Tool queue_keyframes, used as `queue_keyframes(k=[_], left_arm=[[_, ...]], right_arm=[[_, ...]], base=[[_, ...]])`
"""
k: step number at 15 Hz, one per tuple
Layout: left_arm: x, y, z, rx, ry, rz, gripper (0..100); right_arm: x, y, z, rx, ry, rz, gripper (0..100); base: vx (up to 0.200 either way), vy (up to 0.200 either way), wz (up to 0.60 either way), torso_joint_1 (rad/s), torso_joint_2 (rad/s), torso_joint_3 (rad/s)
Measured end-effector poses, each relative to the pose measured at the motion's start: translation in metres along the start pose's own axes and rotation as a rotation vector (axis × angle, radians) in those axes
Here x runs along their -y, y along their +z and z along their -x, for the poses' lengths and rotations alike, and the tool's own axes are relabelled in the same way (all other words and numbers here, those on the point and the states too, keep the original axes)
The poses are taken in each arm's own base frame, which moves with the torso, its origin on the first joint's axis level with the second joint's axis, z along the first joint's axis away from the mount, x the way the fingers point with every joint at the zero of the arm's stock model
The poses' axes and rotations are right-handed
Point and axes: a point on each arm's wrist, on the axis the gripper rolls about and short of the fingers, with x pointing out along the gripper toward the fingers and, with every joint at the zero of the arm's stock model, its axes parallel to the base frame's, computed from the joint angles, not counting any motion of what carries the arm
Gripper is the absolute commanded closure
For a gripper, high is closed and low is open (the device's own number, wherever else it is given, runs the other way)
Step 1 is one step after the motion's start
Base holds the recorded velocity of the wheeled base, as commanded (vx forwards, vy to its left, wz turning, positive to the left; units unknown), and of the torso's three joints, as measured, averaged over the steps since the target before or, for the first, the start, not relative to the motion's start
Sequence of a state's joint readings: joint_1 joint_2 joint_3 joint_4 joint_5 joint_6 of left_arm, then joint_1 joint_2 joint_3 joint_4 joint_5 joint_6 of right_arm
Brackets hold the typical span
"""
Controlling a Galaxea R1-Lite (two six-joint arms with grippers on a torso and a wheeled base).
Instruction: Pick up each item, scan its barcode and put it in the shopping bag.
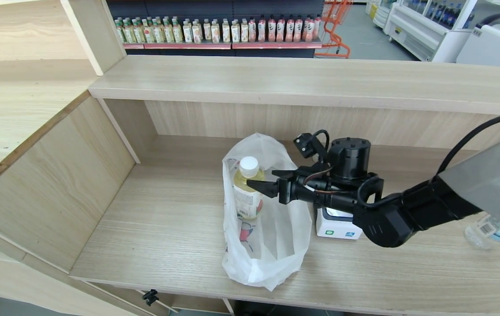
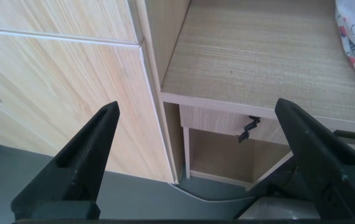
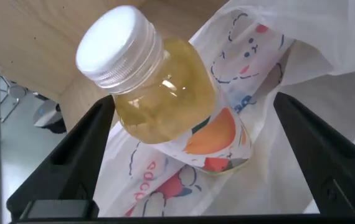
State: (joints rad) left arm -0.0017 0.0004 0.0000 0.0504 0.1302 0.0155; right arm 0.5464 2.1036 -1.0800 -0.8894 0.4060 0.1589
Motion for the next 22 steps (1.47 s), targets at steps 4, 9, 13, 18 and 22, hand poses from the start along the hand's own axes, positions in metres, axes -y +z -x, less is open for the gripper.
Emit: queue_keyframes(k=[4, 9, 13, 18, 22], left_arm=[[0.000, 0.000, 0.000, 0.000, 0.000, 0.000, 0], [0.000, 0.000, 0.000, 0.000, 0.000, 0.000, 0], [0.000, 0.000, 0.000, 0.000, 0.000, 0.000, 0], [0.000, 0.000, 0.000, 0.000, 0.000, 0.000, 0], [0.000, 0.000, 0.000, 0.000, 0.000, 0.000, 0]], right_arm=[[-0.006, 0.012, 0.014, 0.022, -0.001, -0.004, 0], [-0.024, 0.055, 0.086, 0.105, -0.021, -0.133, 0], [-0.019, 0.052, 0.175, 0.027, -0.244, -0.023, 0], [-0.021, 0.048, 0.229, 0.030, -0.557, 0.135, 0], [-0.026, 0.053, 0.241, 0.066, -0.585, 0.150, 0]], base=[[0.000, 0.000, 0.00, 0.000, 0.00, 0.000], [0.000, 0.000, 0.00, 0.000, 0.00, 0.000], [0.000, 0.000, 0.00, 0.000, 0.00, 0.000], [0.000, 0.000, 0.00, 0.000, 0.00, 0.000], [-0.100, 0.000, 0.00, 0.002, 0.00, 0.001]])
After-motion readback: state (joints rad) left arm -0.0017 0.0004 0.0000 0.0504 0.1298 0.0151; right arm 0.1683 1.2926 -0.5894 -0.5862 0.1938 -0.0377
